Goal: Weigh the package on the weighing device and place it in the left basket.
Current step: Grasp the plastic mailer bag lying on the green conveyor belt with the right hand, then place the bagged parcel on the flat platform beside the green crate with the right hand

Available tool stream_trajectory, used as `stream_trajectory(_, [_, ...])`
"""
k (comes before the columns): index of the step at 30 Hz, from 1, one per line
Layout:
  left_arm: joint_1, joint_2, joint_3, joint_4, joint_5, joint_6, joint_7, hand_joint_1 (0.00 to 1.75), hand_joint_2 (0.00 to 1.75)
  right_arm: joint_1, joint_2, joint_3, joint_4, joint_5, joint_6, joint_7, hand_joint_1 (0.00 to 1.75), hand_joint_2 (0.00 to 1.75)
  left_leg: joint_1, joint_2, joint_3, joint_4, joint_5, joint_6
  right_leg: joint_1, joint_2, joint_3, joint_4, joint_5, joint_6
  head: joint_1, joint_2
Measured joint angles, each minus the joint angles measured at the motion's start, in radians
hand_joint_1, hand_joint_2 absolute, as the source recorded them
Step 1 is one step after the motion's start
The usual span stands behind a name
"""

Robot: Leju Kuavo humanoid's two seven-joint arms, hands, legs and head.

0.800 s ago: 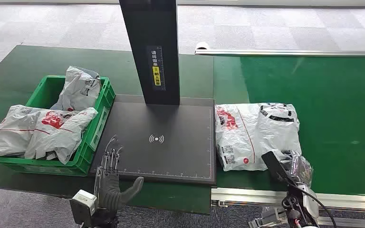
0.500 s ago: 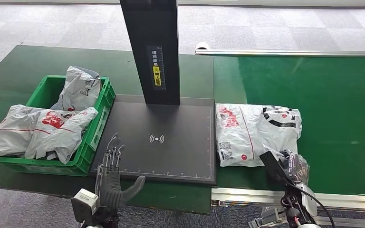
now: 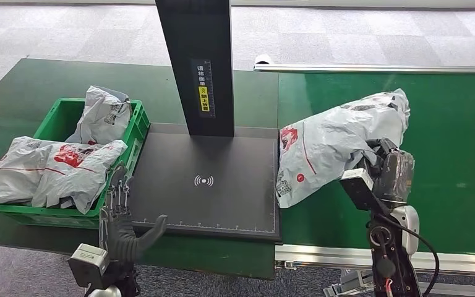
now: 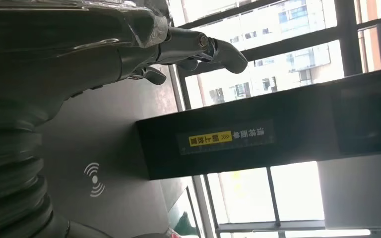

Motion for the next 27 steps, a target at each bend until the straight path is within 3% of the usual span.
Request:
stream_trajectory(8, [-0.006, 0.000, 0.029, -0.051, -0.009, 0.009, 0.000, 0.00, 1.75, -0.052, -0.005, 0.142, -0.162, -0.031, 0.050, 0.020, 1.75, 1.75, 0.000, 0.000, 0.000, 0.000, 0.000, 0.000, 0.000, 0.000, 0.001, 0.000, 0.000, 0.000, 0.000, 0.000])
stream_trajectory(20, [-0.029, -0.008, 0.038, -0.054, -0.015, -0.001, 0.000, 0.00, 1.75, -0.087, -0.001, 0.244, -0.128, -0.056, 0.083, 0.022, 1.75, 1.75, 0.000, -0.001, 0.000, 0.000, 0.000, 0.000, 0.000, 0.000, 0.000, 0.000, 0.000, 0.000, 0.000, 0.000])
stream_trajectory(25, [-0.036, -0.009, 0.038, -0.054, -0.018, -0.003, 0.000, 0.00, 1.75, -0.097, 0.011, 0.278, -0.076, -0.071, 0.143, 0.022, 1.75, 1.75, 0.000, -0.001, 0.000, 0.000, 0.000, 0.000, 0.000, 0.000, 0.000, 0.000, 0.000, 0.000, 0.000, 0.000])
stream_trajectory(27, [-0.039, -0.009, 0.038, -0.054, -0.015, 0.003, 0.000, 0.00, 1.75, -0.103, 0.025, 0.306, -0.030, -0.061, 0.169, 0.029, 0.87, 1.75, 0.000, -0.001, 0.000, 0.000, 0.000, 0.000, 0.000, 0.000, 0.000, 0.000, 0.000, 0.000, 0.000, 0.000])
